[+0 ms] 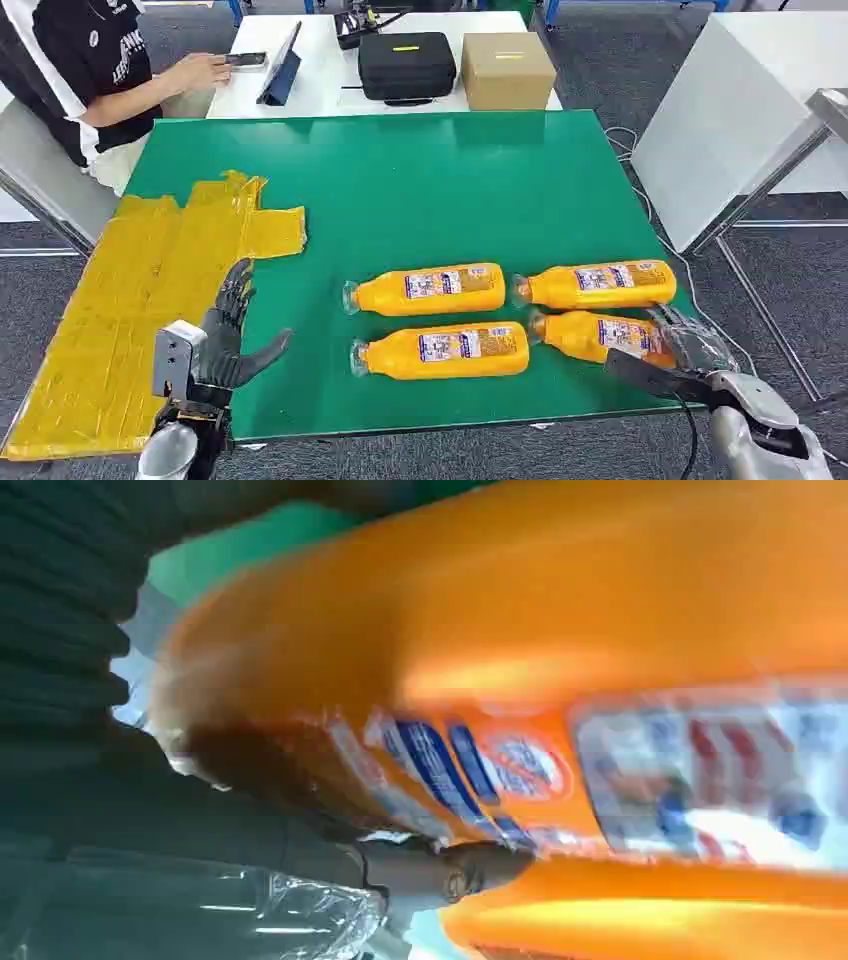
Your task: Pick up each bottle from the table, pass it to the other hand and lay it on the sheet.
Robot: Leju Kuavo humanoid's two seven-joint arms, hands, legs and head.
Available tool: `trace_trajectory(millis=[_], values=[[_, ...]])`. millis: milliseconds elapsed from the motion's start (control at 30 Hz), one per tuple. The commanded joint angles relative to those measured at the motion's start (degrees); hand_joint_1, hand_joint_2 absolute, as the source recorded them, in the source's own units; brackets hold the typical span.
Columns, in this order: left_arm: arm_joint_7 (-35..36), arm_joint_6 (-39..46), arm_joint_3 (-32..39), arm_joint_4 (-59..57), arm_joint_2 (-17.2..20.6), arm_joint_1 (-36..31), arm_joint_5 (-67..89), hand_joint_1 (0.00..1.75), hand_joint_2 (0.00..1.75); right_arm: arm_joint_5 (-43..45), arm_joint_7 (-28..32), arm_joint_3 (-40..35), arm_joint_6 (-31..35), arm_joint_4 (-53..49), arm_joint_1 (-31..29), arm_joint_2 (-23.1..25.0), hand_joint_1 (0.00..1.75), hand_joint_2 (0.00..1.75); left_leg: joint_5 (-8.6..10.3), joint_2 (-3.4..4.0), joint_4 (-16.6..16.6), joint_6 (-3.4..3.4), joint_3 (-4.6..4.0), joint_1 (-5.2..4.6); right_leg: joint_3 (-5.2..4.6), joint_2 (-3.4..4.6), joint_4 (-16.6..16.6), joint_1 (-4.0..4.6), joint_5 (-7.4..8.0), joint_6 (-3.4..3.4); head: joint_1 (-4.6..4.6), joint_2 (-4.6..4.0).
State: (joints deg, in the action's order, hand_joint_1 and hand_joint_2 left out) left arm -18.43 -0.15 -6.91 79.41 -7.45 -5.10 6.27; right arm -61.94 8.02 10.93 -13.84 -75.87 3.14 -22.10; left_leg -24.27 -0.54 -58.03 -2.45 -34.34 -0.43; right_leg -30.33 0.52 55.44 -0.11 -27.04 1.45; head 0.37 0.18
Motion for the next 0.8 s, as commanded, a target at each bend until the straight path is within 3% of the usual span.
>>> trace_trajectory(millis=[33,133,200,500,800], values=[[0.26,0.05,-0.66,-3.99,1.16,-1.83,-0.37,0.00,1.75,-0.41,-0.96,-2.62,-0.72,3.56,1.90,3.75,1.73,1.75,0.06,0.05,0.30,0.23,0.18,0.07,0.48,-0.04,-0.36,0.06,0.09,-0.04,-0.02,0.00],[0.26,0.05,-0.66,-3.99,1.16,-1.83,-0.37,0.00,1.75,-0.41,-0.96,-2.62,-0.72,3.56,1.90,3.75,1.73,1.75,0.02,-0.04,0.27,0.23,0.42,0.08,0.82,-0.16,-0.36,0.07,0.01,-0.04,0.00,0.00],[0.26,0.05,-0.66,-3.99,1.16,-1.83,-0.37,0.00,1.75,-0.41,-0.96,-2.62,-0.72,3.56,1.90,3.75,1.73,1.75,-0.06,0.02,0.13,0.15,0.47,0.09,0.43,-0.08,-0.26,0.07,-0.03,0.00,0.00,0.02],[0.28,0.07,-0.66,-4.22,1.04,-1.90,-0.38,0.00,1.75,-0.50,-1.04,-2.55,-0.63,3.10,1.86,3.87,1.75,1.75,-0.10,0.03,0.21,0.18,0.60,0.09,0.54,-0.08,-0.33,0.07,-0.09,0.06,-0.02,0.00],[0.83,0.70,0.52,-1.83,0.47,-0.27,0.06,0.00,1.75,-1.02,2.59,-1.02,5.47,1.88,0.47,6.70,1.75,1.75,-0.13,0.14,0.20,0.20,0.59,0.09,0.63,0.04,-0.31,0.09,-0.08,0.07,0.00,0.00]])
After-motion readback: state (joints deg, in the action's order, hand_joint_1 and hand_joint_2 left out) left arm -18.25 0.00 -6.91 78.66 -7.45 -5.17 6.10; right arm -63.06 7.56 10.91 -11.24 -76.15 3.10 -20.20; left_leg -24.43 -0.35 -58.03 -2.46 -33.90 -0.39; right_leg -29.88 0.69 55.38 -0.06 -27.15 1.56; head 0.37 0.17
